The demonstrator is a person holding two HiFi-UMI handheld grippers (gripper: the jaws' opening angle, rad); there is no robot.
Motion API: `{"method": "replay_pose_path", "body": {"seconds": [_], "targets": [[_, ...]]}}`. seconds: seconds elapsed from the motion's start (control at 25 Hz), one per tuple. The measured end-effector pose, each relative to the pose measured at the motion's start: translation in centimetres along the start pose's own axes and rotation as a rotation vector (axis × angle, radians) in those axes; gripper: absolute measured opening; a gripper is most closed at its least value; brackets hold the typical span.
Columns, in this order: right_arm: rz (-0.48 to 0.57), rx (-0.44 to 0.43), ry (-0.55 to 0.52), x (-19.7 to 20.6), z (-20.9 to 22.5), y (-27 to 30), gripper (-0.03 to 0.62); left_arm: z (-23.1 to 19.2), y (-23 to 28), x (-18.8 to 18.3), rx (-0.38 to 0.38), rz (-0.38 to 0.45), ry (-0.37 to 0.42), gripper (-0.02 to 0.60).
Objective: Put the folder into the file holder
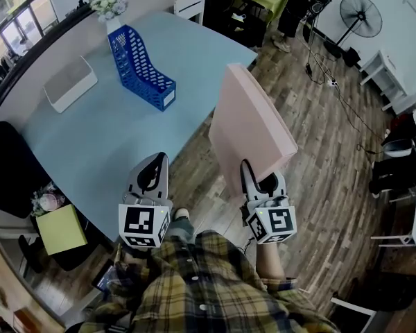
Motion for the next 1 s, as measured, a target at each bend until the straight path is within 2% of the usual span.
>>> {"method": "replay_pose_path", "body": {"seconds": [0.28,0.6,0.8,1.0], "targets": [[-0.011,-0.011,0.008,0.2,-0.2,4.0,0.166,-2.7,2.1,-0.3,-0.016,-0.01,-0.001,-0.011],[-0.011,-0.024,0.016,0.1,-0.1,7.2,0.166,-5.2,2.3,-0.1,-0.068,-0.026,-0.014,-0.011],[-0.007,-0.049,0.004,-0.1,0.7,9.8,0.166,-6.6,2.3,0.0,-0.126,-0.021,-0.026,-0.011],[0.008,-0.1,0.002,0.0,1.9,13.3,0.165,-7.6,2.9,-0.3,-0.22,0.003,-0.035,-0.011]]}}
Point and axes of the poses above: the fingertips, and each gripper's own axes: y forward along the fingers, z to its right, x out of its underside, the point moved 7 cm from there along -y, backward along the fingers, and after that the axes turned 8 degrees about -y, right-handed, at the moved point
